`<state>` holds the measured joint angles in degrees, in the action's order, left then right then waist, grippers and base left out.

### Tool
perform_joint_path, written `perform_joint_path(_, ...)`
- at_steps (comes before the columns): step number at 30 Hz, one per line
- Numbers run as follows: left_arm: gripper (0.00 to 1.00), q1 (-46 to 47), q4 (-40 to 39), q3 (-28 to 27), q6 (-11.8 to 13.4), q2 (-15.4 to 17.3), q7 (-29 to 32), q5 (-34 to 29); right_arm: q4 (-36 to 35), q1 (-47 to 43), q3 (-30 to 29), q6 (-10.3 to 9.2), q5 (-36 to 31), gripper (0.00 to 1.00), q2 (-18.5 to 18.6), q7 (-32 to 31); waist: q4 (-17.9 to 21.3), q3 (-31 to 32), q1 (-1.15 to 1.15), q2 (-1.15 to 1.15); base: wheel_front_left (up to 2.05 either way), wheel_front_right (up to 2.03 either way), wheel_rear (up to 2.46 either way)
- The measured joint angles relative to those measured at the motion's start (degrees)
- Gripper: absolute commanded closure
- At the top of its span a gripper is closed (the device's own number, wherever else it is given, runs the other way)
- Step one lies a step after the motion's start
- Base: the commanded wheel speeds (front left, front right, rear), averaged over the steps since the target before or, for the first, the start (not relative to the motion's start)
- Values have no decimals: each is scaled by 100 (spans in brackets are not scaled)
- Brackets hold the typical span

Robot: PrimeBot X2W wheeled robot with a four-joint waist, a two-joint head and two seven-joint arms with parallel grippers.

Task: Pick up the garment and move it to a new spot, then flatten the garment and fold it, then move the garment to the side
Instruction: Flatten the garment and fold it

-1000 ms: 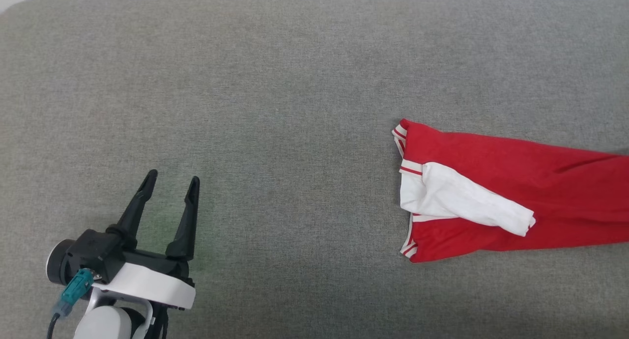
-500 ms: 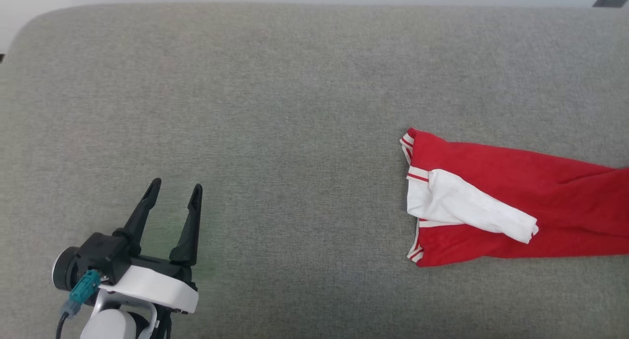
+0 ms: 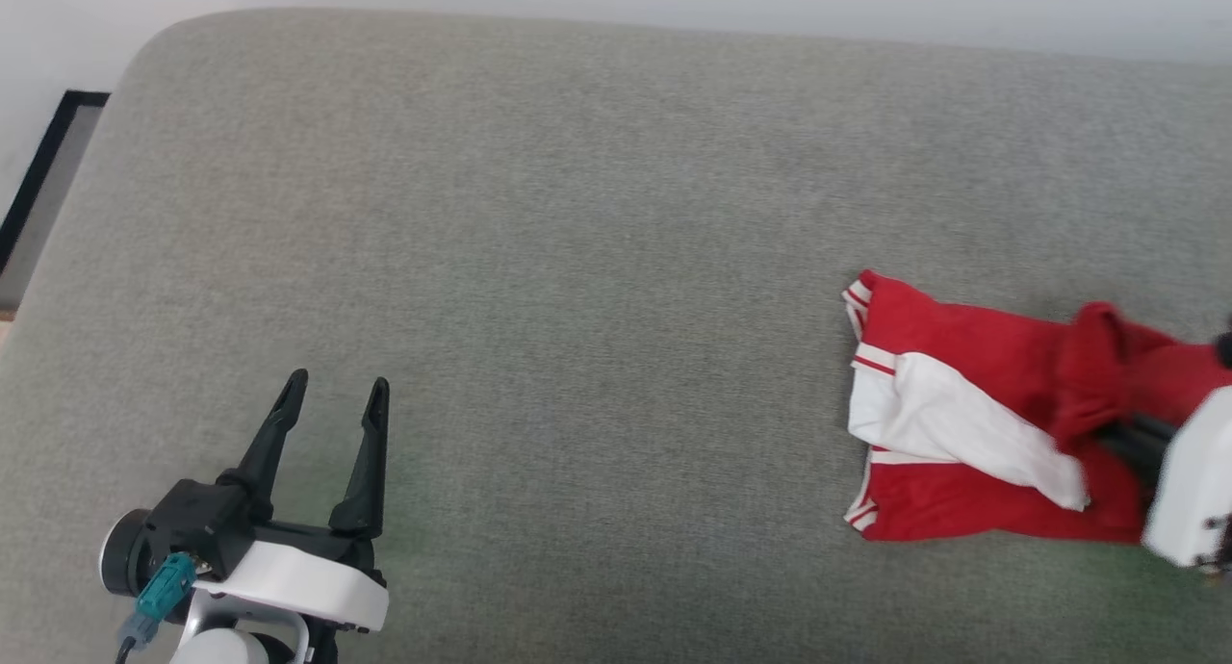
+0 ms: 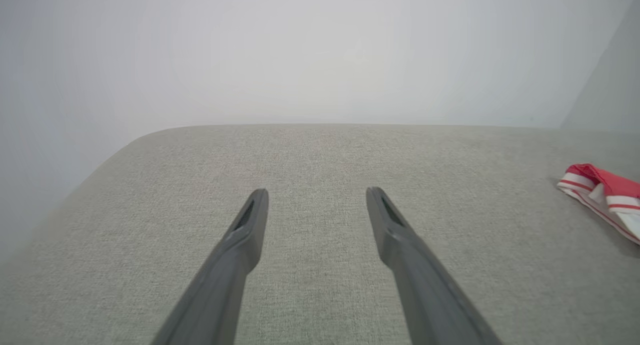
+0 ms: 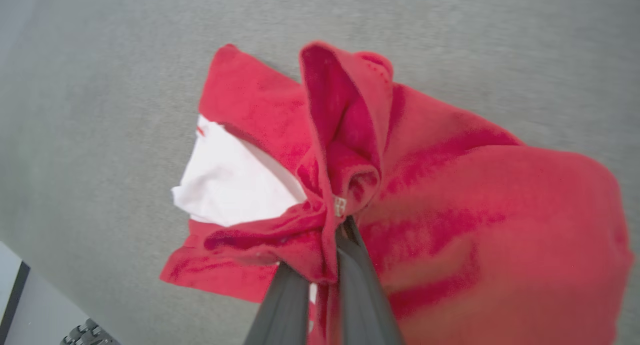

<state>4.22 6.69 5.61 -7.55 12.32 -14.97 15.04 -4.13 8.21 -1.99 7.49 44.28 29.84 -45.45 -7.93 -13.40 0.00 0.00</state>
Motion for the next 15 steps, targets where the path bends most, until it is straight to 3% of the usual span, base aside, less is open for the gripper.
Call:
perform_joint_path(8,0,1,-40,-24,0,-136,0,-48,-67,350,876,0,-156,100,-421,123,-231,-116,0,0,0,0,0)
perform_joint_path(15,0,34,-4,33,0,-146,0,-48,599,690,1368,0,-298,100,-554,463,-348,-192,0,0,0,0,0)
